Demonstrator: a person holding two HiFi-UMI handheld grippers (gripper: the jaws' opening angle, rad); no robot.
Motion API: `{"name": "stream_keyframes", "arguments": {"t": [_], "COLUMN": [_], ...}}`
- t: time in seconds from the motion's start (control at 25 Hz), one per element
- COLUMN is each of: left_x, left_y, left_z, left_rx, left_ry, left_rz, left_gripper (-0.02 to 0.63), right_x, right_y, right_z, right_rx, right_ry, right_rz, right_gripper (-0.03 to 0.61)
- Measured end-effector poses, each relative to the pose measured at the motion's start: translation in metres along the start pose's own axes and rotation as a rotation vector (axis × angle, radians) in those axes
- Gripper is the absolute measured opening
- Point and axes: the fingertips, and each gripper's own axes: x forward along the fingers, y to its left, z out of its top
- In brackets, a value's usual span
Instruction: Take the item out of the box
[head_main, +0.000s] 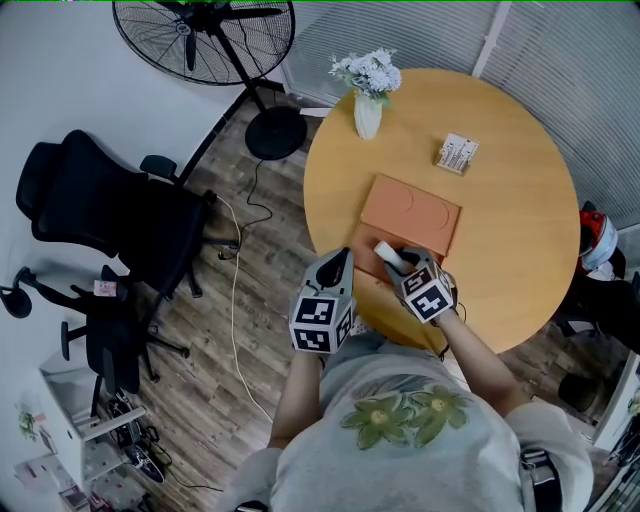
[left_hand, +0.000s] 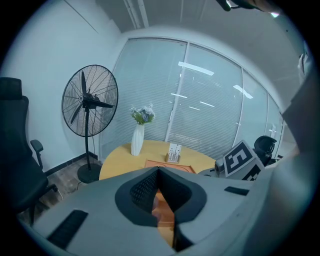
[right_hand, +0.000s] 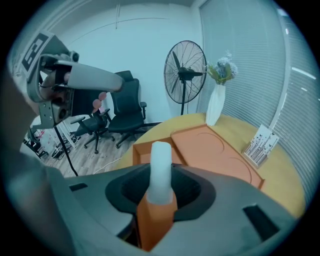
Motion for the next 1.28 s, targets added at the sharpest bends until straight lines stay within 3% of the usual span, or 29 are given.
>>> {"name": "stream_keyframes", "arguments": {"t": [1.28], "left_x": [-0.006], "left_y": [-0.025], "left_z": [0.001], "left_rx": [0.020], "left_ry": [-0.017], "left_rz": [-0.008], "left_gripper": [0.000], "right_x": [-0.091], "right_y": [0.010], "right_z": [0.075], "right_rx": [0.017], "right_ry": [-0.287], "right_rz": [-0.012], "right_gripper": [0.138]}}
